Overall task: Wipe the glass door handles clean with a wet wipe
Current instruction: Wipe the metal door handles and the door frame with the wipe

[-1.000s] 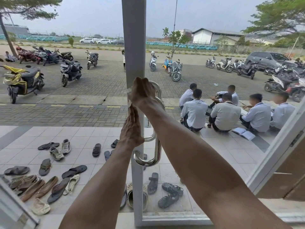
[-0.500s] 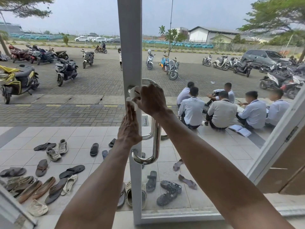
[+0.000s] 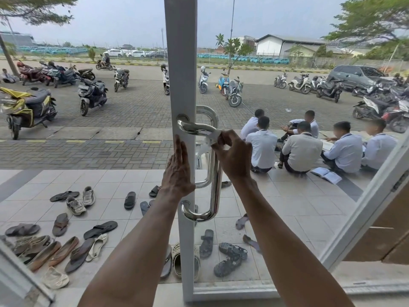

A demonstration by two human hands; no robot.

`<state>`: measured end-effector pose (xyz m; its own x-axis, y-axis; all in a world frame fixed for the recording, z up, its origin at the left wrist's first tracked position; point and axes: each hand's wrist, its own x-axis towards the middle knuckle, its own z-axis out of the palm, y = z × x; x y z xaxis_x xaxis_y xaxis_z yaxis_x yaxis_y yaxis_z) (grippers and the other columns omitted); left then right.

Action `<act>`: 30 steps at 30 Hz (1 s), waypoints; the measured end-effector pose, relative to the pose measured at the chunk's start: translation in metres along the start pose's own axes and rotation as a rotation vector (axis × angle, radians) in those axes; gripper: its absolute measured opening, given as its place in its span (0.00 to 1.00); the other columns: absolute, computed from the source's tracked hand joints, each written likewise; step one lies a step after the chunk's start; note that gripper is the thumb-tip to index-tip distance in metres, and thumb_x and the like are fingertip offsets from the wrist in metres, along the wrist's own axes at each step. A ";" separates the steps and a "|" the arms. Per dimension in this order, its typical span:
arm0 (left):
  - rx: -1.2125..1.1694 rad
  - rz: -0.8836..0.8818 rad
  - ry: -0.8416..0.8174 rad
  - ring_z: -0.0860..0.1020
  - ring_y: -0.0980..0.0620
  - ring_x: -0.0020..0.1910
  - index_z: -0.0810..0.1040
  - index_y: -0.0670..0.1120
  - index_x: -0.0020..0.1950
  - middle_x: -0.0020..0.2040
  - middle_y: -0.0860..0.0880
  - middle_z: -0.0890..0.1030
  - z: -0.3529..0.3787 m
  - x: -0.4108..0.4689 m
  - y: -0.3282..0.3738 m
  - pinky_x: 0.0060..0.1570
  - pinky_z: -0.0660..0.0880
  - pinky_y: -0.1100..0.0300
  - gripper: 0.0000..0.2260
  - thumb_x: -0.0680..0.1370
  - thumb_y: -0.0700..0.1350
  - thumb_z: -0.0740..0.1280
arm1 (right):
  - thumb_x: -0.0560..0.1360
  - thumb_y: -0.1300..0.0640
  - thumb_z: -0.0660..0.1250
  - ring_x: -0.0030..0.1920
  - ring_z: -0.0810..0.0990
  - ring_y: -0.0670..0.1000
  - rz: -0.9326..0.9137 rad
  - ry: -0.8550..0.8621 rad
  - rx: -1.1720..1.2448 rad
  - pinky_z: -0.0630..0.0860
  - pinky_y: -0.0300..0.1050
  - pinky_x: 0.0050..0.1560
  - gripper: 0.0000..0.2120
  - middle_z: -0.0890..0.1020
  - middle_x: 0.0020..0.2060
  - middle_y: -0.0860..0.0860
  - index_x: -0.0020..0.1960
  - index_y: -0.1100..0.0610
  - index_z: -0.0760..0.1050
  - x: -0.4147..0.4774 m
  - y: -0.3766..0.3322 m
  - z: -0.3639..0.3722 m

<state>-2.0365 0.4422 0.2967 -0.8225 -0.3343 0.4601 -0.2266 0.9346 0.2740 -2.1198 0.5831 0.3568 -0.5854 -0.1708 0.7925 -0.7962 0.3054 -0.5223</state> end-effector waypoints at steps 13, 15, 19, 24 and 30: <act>-0.006 -0.001 0.029 0.49 0.45 0.79 0.32 0.40 0.77 0.74 0.48 0.24 0.004 0.001 -0.001 0.71 0.68 0.53 0.60 0.64 0.40 0.76 | 0.69 0.52 0.76 0.43 0.85 0.48 0.404 -0.023 0.098 0.80 0.42 0.43 0.15 0.85 0.40 0.50 0.47 0.56 0.73 -0.114 0.047 0.037; -0.005 0.004 0.032 0.49 0.45 0.79 0.32 0.40 0.77 0.75 0.48 0.24 0.004 0.001 -0.001 0.71 0.67 0.53 0.59 0.64 0.39 0.76 | 0.68 0.52 0.77 0.42 0.85 0.48 0.411 -0.034 0.079 0.78 0.39 0.42 0.14 0.85 0.40 0.50 0.46 0.56 0.74 -0.114 0.048 0.036; -0.004 0.010 0.030 0.50 0.45 0.79 0.33 0.40 0.77 0.75 0.47 0.24 0.004 0.000 -0.001 0.72 0.65 0.54 0.60 0.64 0.41 0.77 | 0.67 0.49 0.77 0.43 0.84 0.45 0.331 0.039 0.129 0.80 0.46 0.47 0.16 0.85 0.41 0.48 0.47 0.56 0.76 -0.081 0.032 0.026; 0.006 0.004 0.040 0.54 0.44 0.78 0.33 0.40 0.78 0.75 0.47 0.25 0.005 0.000 -0.001 0.73 0.64 0.54 0.60 0.63 0.42 0.77 | 0.68 0.48 0.77 0.44 0.84 0.43 0.172 0.131 0.170 0.80 0.43 0.46 0.16 0.85 0.42 0.47 0.49 0.55 0.76 -0.021 0.001 0.013; -0.001 -0.006 0.046 0.51 0.44 0.79 0.33 0.40 0.78 0.75 0.47 0.25 0.008 0.001 0.000 0.72 0.65 0.52 0.60 0.64 0.43 0.77 | 0.68 0.49 0.77 0.44 0.84 0.44 0.227 0.122 0.168 0.81 0.48 0.47 0.17 0.85 0.43 0.48 0.50 0.57 0.76 -0.049 0.016 0.020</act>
<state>-2.0414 0.4432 0.2905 -0.7962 -0.3455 0.4967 -0.2311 0.9324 0.2781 -2.1074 0.5775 0.3033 -0.7367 0.0010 0.6762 -0.6672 0.1622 -0.7271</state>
